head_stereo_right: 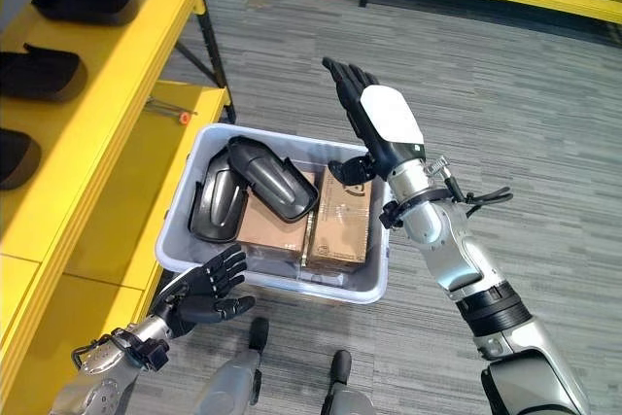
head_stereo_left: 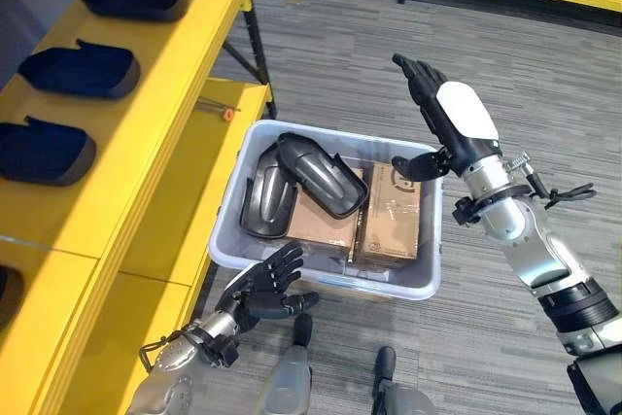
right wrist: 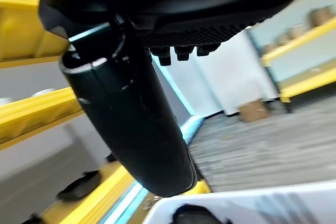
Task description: Move parts from the plastic box to the shelf.
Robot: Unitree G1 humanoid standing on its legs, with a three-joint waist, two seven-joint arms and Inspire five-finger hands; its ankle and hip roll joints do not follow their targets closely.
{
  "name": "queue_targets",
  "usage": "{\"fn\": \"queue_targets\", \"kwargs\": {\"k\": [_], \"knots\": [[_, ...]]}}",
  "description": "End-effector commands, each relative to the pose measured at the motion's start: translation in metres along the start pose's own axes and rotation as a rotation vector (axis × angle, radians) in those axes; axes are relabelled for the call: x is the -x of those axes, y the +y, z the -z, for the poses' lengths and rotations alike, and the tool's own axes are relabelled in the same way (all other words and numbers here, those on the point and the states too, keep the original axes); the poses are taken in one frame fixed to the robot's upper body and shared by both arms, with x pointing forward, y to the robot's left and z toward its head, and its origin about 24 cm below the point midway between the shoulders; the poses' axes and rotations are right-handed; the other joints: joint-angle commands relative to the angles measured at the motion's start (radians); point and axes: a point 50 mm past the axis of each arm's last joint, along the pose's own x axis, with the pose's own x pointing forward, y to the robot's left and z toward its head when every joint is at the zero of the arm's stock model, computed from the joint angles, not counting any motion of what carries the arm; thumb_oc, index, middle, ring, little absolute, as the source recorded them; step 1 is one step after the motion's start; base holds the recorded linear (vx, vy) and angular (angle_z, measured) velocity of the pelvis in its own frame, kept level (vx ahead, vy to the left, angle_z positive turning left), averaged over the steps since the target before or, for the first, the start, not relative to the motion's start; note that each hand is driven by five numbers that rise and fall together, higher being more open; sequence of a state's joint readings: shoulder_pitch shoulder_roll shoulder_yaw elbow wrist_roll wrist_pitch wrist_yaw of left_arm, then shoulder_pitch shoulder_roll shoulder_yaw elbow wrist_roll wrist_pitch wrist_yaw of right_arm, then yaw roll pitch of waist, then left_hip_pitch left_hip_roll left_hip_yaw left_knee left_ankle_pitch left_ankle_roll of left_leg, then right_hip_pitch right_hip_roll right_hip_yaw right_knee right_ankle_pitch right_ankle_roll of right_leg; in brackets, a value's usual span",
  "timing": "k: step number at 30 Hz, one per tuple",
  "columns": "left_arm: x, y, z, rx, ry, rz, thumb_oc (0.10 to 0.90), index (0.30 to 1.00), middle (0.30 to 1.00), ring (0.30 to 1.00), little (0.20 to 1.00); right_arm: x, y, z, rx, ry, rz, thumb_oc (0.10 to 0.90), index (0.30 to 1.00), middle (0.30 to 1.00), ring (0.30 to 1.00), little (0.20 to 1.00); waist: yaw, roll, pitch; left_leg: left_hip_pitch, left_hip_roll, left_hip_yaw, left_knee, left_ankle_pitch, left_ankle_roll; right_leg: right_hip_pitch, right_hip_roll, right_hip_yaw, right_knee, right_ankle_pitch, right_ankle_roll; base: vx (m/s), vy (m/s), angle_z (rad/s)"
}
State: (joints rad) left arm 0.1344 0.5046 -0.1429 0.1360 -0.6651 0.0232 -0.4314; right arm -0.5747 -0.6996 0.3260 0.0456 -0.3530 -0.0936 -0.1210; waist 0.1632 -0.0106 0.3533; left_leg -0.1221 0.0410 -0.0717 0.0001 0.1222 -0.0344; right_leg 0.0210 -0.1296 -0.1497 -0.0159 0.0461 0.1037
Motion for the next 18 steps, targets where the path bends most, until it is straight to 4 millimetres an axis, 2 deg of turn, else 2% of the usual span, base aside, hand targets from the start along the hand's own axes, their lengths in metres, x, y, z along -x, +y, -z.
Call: {"fn": "queue_targets", "kwargs": {"k": [1,5,12,13,17,18], "knots": [[0.005,-0.003,-0.034,-0.053,-0.128,0.097,0.900,1.000,1.000,1.000,1.000,-0.017,-0.020,-0.030,0.051,-0.198,0.063,0.900,1.000,1.000,1.000,1.000,0.013,-0.028,-0.090,0.006,-0.026,0.009,0.100,-0.203,0.069,-0.041,-0.027,-0.019,0.155,-0.134,-0.005,0.15,-0.037,0.25],[0.006,0.000,-0.044,-0.103,-0.127,0.106,0.900,1.000,1.000,1.000,1.000,-0.031,-0.018,-0.028,0.126,-0.200,0.084,0.900,1.000,1.000,1.000,1.000,0.053,-0.039,-0.050,-0.059,-0.037,-0.020,0.134,-0.201,0.071,-0.050,-0.022,-0.027,0.164,-0.149,-0.010,0.00,-0.114,0.23],[0.005,0.000,-0.061,-0.155,-0.154,0.153,0.900,1.000,1.000,1.000,1.000,-0.044,-0.034,-0.013,0.231,-0.160,0.112,0.900,1.000,1.000,1.000,1.000,0.085,-0.023,0.023,-0.152,-0.059,-0.051,0.165,-0.178,0.068,-0.098,-0.014,-0.037,0.197,-0.175,-0.025,-0.09,-0.062,0.11],[0.004,-0.002,-0.067,-0.172,-0.167,0.167,0.900,1.000,1.000,1.000,1.000,-0.044,-0.038,-0.008,0.266,-0.145,0.120,0.900,1.000,1.000,1.000,1.000,0.089,-0.014,0.050,-0.189,-0.066,-0.060,0.192,-0.174,0.069,-0.130,-0.009,-0.032,0.235,-0.189,-0.036,-0.10,-0.094,0.07],[0.003,-0.006,-0.074,-0.184,-0.192,0.185,0.900,1.000,1.000,1.000,1.000,-0.045,-0.047,-0.001,0.289,-0.120,0.133,0.900,1.000,1.000,1.000,1.000,0.090,0.005,0.092,-0.246,-0.075,-0.070,0.237,-0.170,0.068,-0.185,-0.003,-0.027,0.301,-0.215,-0.056,-0.10,-0.064,0.06],[0.002,-0.008,-0.077,-0.187,-0.204,0.198,0.900,1.000,1.000,1.000,1.000,-0.046,-0.053,0.001,0.318,-0.110,0.140,0.900,1.000,1.000,1.000,1.000,0.090,0.019,0.117,-0.283,-0.082,-0.073,0.272,-0.172,0.068,-0.229,0.001,-0.022,0.358,-0.236,-0.069,-0.14,-0.051,0.03]]}}
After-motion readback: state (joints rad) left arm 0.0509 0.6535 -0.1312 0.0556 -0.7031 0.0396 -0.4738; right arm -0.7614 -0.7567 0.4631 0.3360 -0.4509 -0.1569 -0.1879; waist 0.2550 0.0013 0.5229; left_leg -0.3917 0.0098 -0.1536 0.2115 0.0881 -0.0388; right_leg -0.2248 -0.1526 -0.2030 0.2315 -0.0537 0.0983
